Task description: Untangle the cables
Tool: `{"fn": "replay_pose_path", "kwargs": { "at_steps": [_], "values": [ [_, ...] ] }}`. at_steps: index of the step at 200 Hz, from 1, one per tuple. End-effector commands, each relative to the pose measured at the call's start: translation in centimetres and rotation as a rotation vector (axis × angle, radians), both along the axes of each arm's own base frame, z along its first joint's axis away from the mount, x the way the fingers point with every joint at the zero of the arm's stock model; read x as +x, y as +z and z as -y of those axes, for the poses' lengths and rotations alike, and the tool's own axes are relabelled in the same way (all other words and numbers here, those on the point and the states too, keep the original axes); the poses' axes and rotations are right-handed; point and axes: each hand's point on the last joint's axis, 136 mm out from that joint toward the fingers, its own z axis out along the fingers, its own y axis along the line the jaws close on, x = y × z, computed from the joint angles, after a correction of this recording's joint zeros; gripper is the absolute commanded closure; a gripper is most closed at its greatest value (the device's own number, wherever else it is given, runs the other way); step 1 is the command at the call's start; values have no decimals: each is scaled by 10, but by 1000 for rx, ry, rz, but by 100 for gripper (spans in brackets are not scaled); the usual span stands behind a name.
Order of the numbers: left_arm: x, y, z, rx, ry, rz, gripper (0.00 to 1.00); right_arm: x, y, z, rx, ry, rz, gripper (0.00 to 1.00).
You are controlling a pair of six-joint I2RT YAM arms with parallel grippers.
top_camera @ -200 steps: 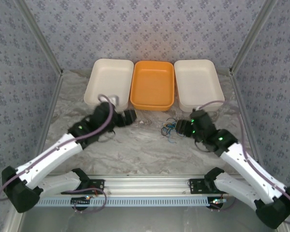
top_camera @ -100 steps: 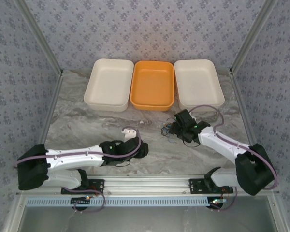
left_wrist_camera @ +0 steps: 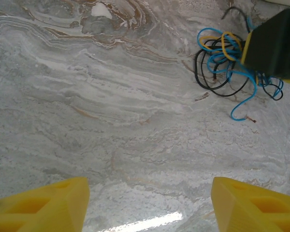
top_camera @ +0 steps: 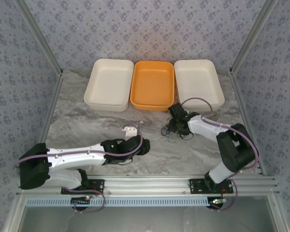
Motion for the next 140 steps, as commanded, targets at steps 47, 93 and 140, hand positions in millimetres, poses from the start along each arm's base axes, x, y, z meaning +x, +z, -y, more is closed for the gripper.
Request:
{"fn": "replay_pose_path", "kwargs": {
  "at_steps": [47, 93, 140],
  "values": [
    [28, 10, 36, -260, 18, -93, 20, 4, 32, -24, -90, 218, 117, 100],
    [59, 31, 32, -436, 121, -142, 1, -15, 70, -73, 69, 482, 242, 100],
    [81, 40, 36, -629, 337, -254, 1, -25, 68, -94, 129, 548, 267, 100]
  ]
}}
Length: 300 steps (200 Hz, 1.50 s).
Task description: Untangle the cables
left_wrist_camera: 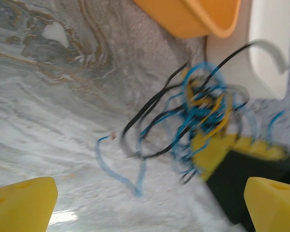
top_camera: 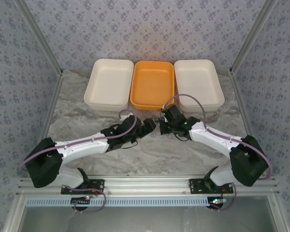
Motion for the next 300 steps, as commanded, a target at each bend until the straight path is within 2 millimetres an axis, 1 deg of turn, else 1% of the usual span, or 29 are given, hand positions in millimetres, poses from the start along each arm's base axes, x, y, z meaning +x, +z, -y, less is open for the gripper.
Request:
{"fn": "replay_pose_path", "kwargs": {
  "at_steps": [1, 22, 35, 48, 61, 69, 85, 97, 101, 105, 114, 118, 130, 143, 150, 153, 159, 165, 179, 191, 208, 218, 231, 240, 260, 270, 279, 288, 300],
  "values": [
    [11, 18, 9, -187, 124, -65, 1, -9, -3, -13, 30, 74, 9, 100],
    [12, 9, 9, -241, 201, -145, 1, -14, -2, -24, 41, 109, 30, 100],
    [16, 6, 11, -258, 221, -160, 1, -17, -2, -30, 48, 129, 39, 100],
    [19, -1, 9, -254, 251, -191, 1, -20, -1, -35, 52, 145, 50, 100],
    [22, -10, 8, -272, 283, -217, 6, -25, -1, -39, 53, 158, 61, 100],
    [24, -17, 6, -291, 306, -235, 12, -28, 0, -42, 59, 166, 69, 100],
    [31, -24, 5, -339, 332, -232, 28, -36, 0, -48, 70, 198, 83, 100],
    [38, -24, 2, -350, 339, -215, 47, -41, 0, -52, 66, 223, 93, 100],
    [41, -22, 2, -351, 335, -202, 55, -43, 0, -53, 64, 234, 95, 100],
    [44, -20, 3, -352, 328, -188, 64, -45, -2, -54, 58, 240, 94, 100],
    [49, -15, 4, -347, 305, -168, 90, -47, -2, -54, 46, 255, 97, 100],
    [50, -12, 5, -344, 290, -158, 100, -46, -3, -53, 38, 255, 97, 100],
    [53, -7, 2, -311, 257, -130, 100, -43, -1, -48, 20, 249, 95, 100],
    [50, -3, -12, -221, 240, -83, 100, -41, 4, -42, 35, 263, 72, 100],
    [48, 2, -20, -160, 225, -44, 100, -38, 10, -40, 88, 264, 38, 100],
    [47, 4, -23, -131, 214, -29, 100, -40, 12, -42, 125, 279, 6, 100],
    [46, 8, -29, -77, 194, 3, 100, -38, 17, -41, 187, 280, -49, 100],
    [45, 15, -33, -35, 165, 43, 100, -39, 22, -43, 251, 297, -117, 100],
    [43, 34, -31, 29, 65, 165, 100, -42, 36, -49, 378, 335, -248, 100],
    [40, 48, -31, 85, -10, 261, 100, -50, 51, -58, 491, 395, -336, 100],
    [34, 65, -27, 134, -117, 402, 100, -57, 61, -65, 556, 441, -402, 100],
    [30, 69, -28, 159, -154, 458, 100, -56, 64, -66, 580, 428, -422, 100],
    [30, 69, -35, 198, -154, 481, 100, -49, 67, -65, 613, 390, -425, 100],
    [31, 68, -42, 219, -132, 482, 100, -45, 71, -64, 631, 369, -405, 93],
    [32, 69, -50, 213, -87, 482, 100, -41, 81, -59, 633, 317, -336, 70],
    [33, 67, -54, 211, -56, 471, 100, -41, 86, -57, 622, 295, -300, 61],
    [35, 65, -57, 206, -29, 459, 100, -41, 90, -54, 611, 268, -262, 58],
    [37, 65, -57, 187, -16, 453, 100, -44, 93, -53, 605, 255, -230, 58],
    [38, 64, -56, 164, -7, 443, 100, -49, 90, -52, 579, 235, -194, 57]
  ]
}}
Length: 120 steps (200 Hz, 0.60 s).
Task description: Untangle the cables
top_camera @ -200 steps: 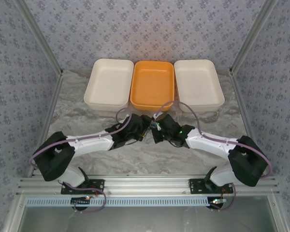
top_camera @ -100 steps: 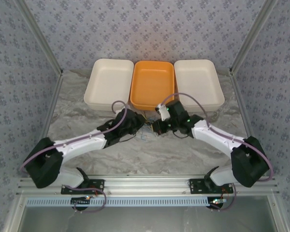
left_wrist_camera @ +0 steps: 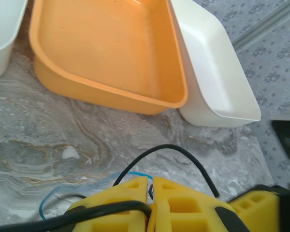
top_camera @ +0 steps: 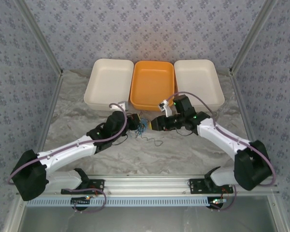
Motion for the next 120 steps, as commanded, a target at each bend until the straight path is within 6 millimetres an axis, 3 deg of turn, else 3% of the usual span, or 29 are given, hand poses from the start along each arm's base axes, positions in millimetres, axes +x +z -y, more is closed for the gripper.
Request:
{"fn": "replay_pose_path", "kwargs": {
  "at_steps": [1, 33, 94, 120],
  "values": [
    [6, 3, -7, -26, 50, 14, 100, -3, 8, 2, -19, -86, 64, 57],
    [7, 6, 0, -46, 31, 3, 100, -8, -11, -4, -135, -137, 171, 56],
    [3, 3, -2, -52, 27, -13, 100, 17, -11, -44, -122, -178, 204, 56],
    [0, 2, -2, -57, 16, -20, 100, 25, -25, -56, -156, -191, 179, 61]
  ]
}}
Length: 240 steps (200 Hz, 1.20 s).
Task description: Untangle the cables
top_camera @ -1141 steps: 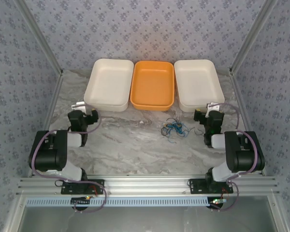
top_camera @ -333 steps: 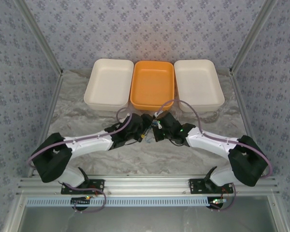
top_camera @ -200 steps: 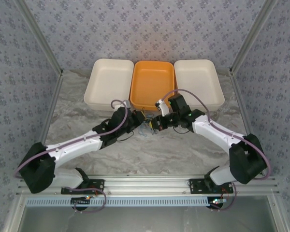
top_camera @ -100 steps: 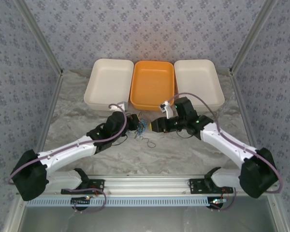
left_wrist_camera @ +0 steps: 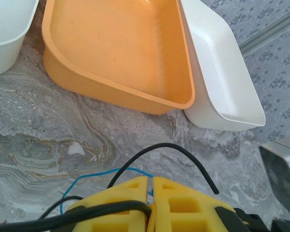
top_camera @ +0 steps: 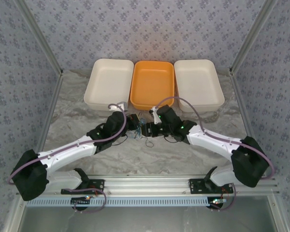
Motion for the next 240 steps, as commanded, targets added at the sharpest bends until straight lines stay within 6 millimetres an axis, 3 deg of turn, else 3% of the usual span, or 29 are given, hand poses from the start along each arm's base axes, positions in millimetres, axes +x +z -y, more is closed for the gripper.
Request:
{"fn": "replay_pose_path", "kwargs": {
  "at_steps": [1, 9, 36, 59, 92, 130, 154, 168, 187, 210, 229, 240],
  "values": [
    [-1, 7, 1, -37, -7, 7, 100, 19, 11, -14, 18, -51, 40, 61],
    [-2, 7, 1, -40, -14, 6, 100, 23, 8, -14, 20, -74, 32, 66],
    [-9, 7, -6, -30, -18, -6, 100, 40, 13, 4, 23, -139, 44, 100],
    [-17, 5, -20, 7, -9, -10, 100, 52, 20, 37, -73, -197, 81, 100],
    [-20, -7, -47, 94, 58, -31, 100, 52, 32, 59, -168, -198, 111, 100],
    [-19, -24, -69, 163, 138, -67, 100, 39, 15, 51, -257, -151, 93, 100],
    [-18, -30, -71, 173, 152, -86, 100, 27, 5, 45, -223, -127, 72, 75],
    [-18, -30, -71, 159, 158, -89, 100, 18, 3, 46, -181, -137, 83, 68],
    [-17, -30, -72, 146, 174, -90, 100, 2, -4, 45, -120, -127, 112, 62],
    [-17, -27, -72, 135, 178, -90, 100, -13, -35, 55, -158, -152, 87, 56],
    [-18, -26, -75, 131, 189, -91, 100, -16, -67, 69, -185, -320, -64, 55],
    [-19, -25, -76, 124, 193, -89, 100, -21, -74, 65, -150, -396, -114, 56]
  ]
}}
